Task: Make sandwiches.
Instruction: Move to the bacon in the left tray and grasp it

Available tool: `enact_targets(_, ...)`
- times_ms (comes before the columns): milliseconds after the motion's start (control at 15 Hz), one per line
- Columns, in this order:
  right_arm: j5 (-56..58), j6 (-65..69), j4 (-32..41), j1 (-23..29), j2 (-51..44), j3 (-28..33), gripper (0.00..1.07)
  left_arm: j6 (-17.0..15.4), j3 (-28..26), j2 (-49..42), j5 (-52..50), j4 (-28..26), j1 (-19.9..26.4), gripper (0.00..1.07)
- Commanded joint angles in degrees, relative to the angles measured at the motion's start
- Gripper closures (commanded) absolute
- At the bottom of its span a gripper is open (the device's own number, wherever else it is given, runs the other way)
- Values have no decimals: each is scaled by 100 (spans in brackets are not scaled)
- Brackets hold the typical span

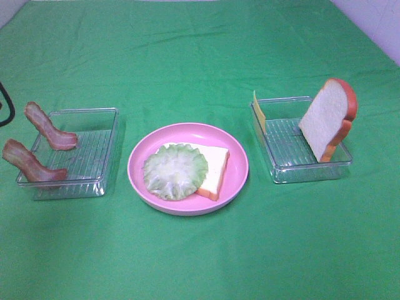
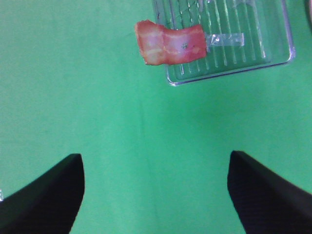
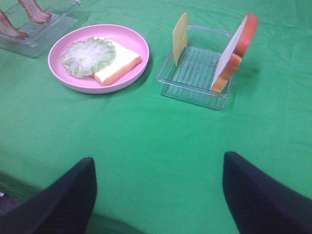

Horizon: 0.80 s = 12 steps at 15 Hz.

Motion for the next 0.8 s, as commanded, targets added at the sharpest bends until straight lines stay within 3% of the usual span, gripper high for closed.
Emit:
enact_targets(67,-86,-86,6,-6,-40,11,38,-57,-195,688,23,40,241,30)
enact_targets(400,-86,-74,6,-6,-40,11,38,183,-372,1799,-561,-441,1215,30)
enact_targets(800,-86,-69,6,-6,-40,11,38,309,-493,2401,-1553,-1003,1352,31)
